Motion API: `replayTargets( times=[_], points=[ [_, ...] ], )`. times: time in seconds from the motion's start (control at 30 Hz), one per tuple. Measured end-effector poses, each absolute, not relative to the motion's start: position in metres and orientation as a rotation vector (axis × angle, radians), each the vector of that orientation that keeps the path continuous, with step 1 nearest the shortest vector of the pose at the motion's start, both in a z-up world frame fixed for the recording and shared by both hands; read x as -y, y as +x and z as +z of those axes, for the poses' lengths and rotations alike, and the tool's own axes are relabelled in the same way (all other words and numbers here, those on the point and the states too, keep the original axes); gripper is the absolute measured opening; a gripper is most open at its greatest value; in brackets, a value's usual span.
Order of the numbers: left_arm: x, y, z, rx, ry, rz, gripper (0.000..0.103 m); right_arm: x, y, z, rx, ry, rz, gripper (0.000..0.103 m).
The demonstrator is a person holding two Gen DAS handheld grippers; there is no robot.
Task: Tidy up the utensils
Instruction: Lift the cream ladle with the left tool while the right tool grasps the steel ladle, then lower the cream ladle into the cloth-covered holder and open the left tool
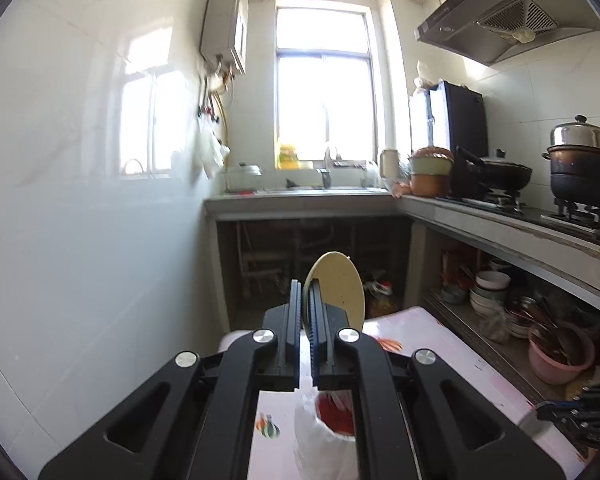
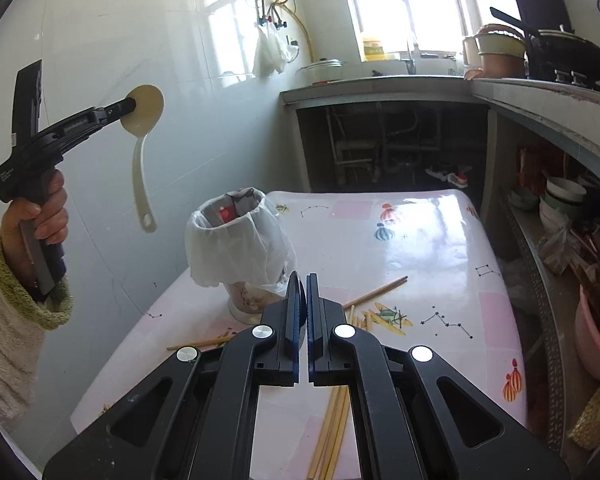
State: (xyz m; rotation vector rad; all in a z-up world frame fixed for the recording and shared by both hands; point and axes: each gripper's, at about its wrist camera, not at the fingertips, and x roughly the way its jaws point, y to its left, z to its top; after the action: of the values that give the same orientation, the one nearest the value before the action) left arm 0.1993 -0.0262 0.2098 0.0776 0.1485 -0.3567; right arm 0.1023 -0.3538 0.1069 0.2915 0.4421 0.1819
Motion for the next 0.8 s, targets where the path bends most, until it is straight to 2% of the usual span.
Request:
replayTargets(
  times=[0.2, 0.5, 0.8],
  points=[
    [0.066, 0.226, 0.191, -0.045, 0.221, -0.223, 0.003, 0.361, 0.112, 0.092, -0.468, 0.358, 0.2, 0.001],
    [0.091, 0.25, 0.128, -0.028, 0.404, -0.121, 0.003, 0.367, 0.118, 0.082, -0.492, 0.394, 0.224, 0.001],
    [0.103, 0.239, 0.078, -0.037, 0.591, -0.156, 0.003, 0.371, 0.12, 0.074, -0.506, 0.427, 0.25, 0.001]
  ],
)
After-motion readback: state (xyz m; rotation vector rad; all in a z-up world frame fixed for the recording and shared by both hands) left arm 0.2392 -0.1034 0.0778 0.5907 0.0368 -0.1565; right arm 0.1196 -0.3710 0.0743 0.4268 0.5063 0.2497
